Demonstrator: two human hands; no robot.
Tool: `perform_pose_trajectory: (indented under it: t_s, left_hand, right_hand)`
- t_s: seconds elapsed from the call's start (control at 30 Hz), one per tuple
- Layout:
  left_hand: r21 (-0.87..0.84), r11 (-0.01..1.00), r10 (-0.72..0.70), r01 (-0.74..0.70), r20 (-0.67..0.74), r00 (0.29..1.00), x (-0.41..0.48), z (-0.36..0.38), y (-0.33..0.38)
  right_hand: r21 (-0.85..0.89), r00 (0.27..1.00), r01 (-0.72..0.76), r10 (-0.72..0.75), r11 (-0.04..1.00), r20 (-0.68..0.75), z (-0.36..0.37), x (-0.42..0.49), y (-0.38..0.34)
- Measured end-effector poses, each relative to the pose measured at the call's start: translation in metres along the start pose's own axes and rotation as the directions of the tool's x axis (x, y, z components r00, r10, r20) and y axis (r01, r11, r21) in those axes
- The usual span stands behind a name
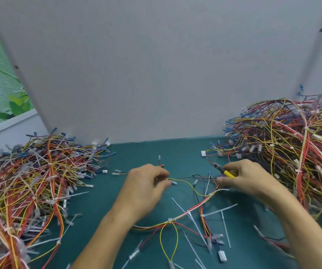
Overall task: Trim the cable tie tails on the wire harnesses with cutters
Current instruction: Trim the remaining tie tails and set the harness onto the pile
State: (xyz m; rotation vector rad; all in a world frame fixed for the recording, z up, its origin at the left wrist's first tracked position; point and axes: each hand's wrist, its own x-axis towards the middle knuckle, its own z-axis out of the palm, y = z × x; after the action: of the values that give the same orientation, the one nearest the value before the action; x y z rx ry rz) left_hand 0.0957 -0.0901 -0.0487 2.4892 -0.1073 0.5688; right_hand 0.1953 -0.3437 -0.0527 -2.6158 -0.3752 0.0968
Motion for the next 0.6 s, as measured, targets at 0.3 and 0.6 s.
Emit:
perform_pose_trajectory:
  t_s: [0.3, 0.6]
  left_hand:
    - [-0.027, 0.982, 0.184, -0.186, 0.326, 0.927, 0.021, 0.075, 0.048]
    - [-0.419, 0.849, -0.164, 0.322, 0.369, 0.915, 0.018, 0.085, 0.019]
  right_hand:
    - [-0.092, 0.991, 0.017, -0.005, 0.996, 0.133, 0.01, -0.007, -0.004]
    - [-0.239, 0.992, 0.047, -0.017, 0.97, 0.125, 0.002, -0.011, -0.004]
